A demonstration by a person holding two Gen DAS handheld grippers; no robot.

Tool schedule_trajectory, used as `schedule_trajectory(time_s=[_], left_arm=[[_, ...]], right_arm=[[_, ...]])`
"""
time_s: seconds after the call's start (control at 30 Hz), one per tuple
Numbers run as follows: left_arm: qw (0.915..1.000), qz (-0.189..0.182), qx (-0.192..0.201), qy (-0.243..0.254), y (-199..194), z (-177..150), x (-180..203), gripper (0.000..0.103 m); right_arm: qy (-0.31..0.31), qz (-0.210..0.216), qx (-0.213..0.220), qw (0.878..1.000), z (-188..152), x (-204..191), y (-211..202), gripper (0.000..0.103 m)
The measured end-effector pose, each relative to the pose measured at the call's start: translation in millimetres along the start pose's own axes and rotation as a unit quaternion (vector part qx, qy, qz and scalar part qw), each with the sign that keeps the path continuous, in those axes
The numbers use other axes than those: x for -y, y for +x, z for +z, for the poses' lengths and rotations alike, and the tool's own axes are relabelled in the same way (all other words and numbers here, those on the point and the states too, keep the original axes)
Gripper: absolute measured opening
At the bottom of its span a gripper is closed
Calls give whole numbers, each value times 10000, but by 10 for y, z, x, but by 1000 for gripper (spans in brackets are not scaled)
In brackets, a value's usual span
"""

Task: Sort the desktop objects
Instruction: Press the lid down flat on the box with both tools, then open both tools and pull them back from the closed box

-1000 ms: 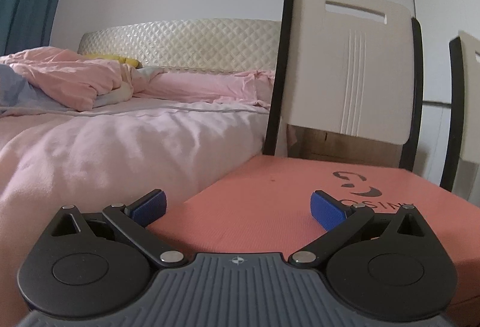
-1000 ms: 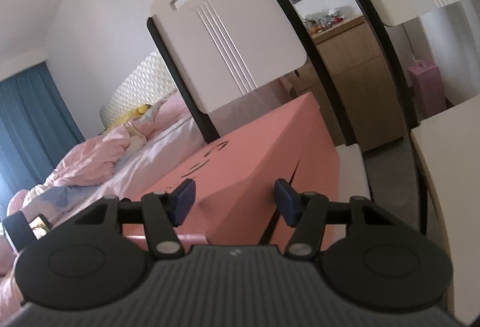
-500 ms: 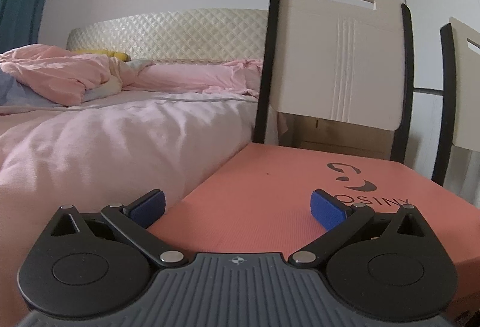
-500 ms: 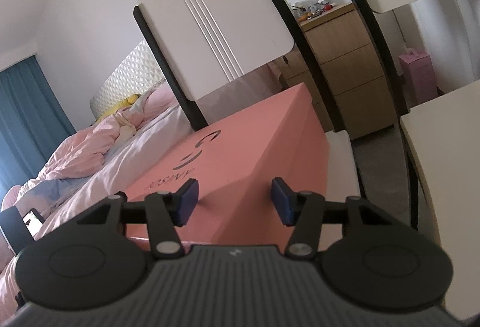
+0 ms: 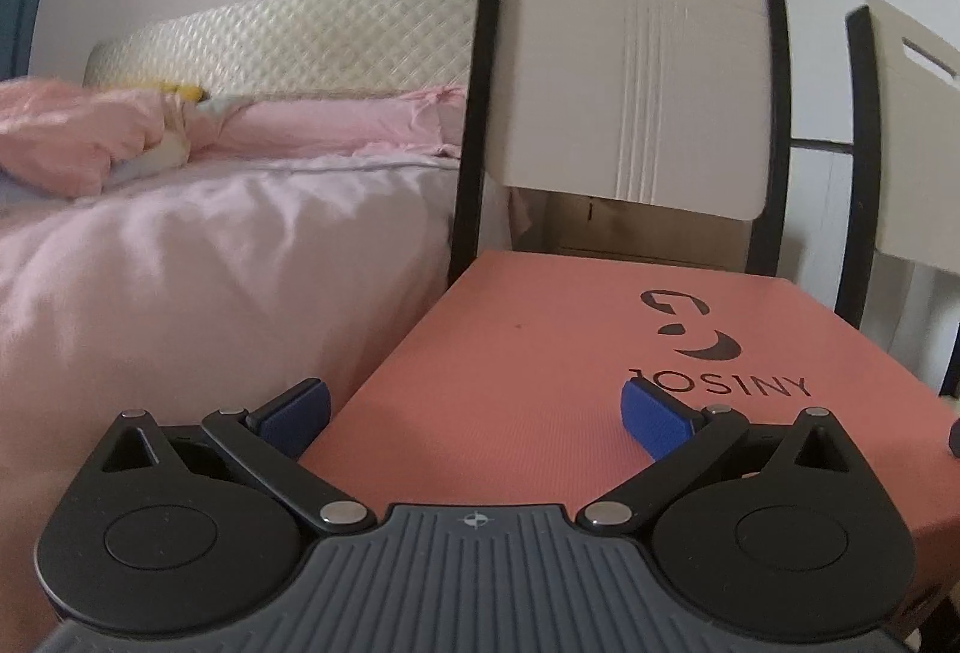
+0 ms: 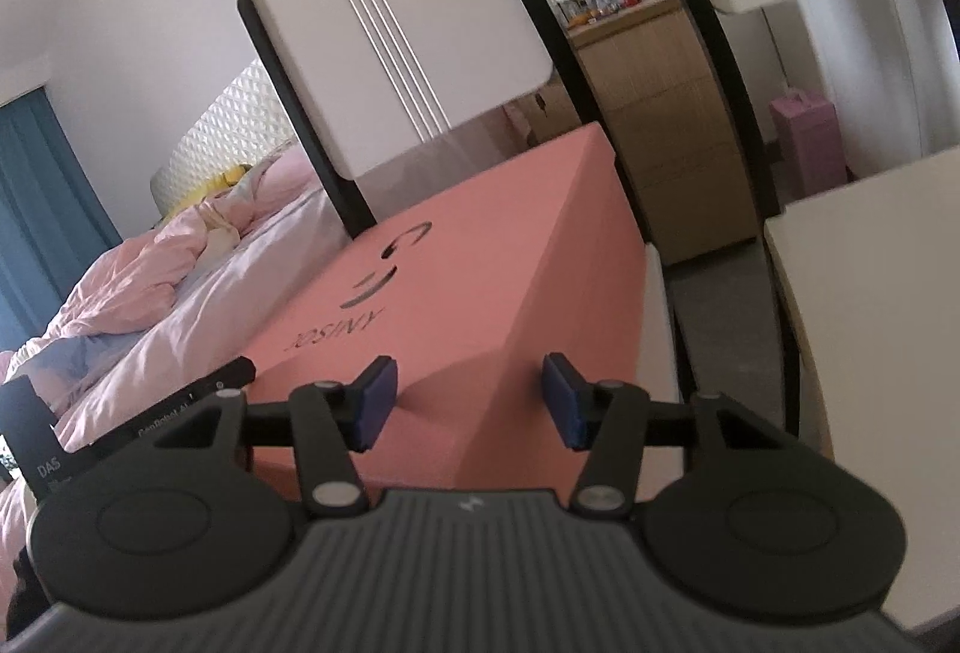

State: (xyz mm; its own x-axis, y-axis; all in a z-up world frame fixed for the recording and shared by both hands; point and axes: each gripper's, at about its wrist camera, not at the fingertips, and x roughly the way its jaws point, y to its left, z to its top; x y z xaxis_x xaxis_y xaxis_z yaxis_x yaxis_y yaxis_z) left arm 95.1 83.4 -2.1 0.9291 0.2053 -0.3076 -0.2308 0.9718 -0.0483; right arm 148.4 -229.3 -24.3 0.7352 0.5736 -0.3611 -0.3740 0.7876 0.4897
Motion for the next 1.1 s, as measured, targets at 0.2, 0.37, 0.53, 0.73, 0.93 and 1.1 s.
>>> schedule_trajectory(time_s=[0.2, 0.37, 0.53, 0.73, 0.93, 1.1], left_arm=[[10000, -56, -7, 29, -116, 9, -21, 103], [9996, -251, 89, -19, -363, 28, 55, 103], [9992, -309, 179, 182, -640, 38, 210, 103], [9991, -258, 195, 283, -995, 19, 313, 103], [9985, -216, 371, 343, -1324, 28, 368, 103], [9974, -348, 537, 338, -1457, 11, 435, 103]], right_arm=[[-8, -35, 97, 9999, -10, -21, -52, 55], [-263, -196, 353, 9988, 7, -73, -194, 55], [-456, -271, 589, 9969, 8, -117, -394, 56], [-902, -264, 717, 9930, -86, -217, -633, 56], [-1200, -303, 865, 9885, -223, -308, -872, 63], [-1447, -259, 978, 9843, -337, -414, -1019, 77]])
